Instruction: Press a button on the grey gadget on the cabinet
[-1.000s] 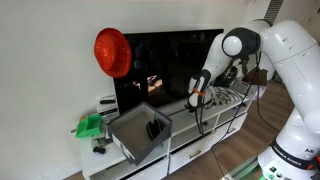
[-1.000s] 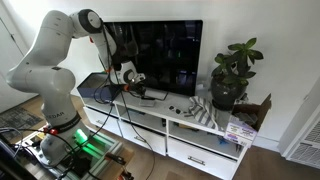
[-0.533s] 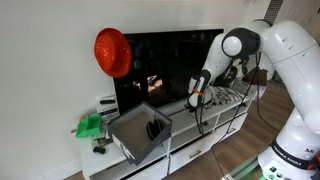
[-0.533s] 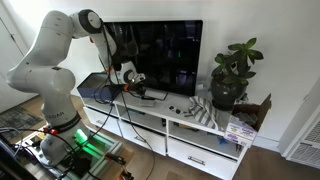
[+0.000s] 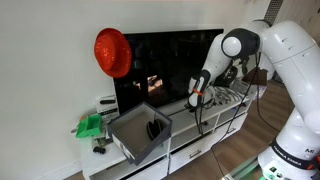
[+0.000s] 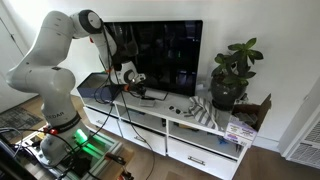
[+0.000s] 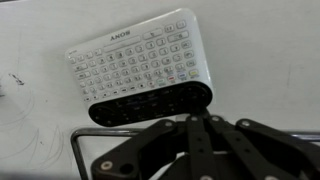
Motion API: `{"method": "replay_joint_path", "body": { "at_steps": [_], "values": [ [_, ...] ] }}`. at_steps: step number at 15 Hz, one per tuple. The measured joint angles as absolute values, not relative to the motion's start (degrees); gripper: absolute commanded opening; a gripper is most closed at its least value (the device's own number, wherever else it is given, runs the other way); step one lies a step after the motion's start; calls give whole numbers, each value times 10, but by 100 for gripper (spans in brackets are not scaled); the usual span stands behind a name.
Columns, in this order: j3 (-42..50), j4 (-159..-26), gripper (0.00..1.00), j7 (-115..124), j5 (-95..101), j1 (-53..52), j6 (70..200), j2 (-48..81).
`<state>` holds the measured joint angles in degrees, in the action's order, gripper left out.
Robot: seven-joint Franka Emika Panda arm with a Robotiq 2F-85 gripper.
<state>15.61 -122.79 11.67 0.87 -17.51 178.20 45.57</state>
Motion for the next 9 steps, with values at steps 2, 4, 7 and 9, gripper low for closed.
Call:
{"method": "replay_joint_path", "body": {
  "at_steps": [2, 4, 7, 9],
  "values": [
    [157, -1222, 1, 117, 8, -175, 1776, 459],
    [158, -1218, 1, 118, 7, -175, 1769, 461],
    [158, -1214, 2, 118, 7, -175, 1761, 462],
    [158, -1211, 1, 118, 7, -175, 1756, 462]
  ]
}}
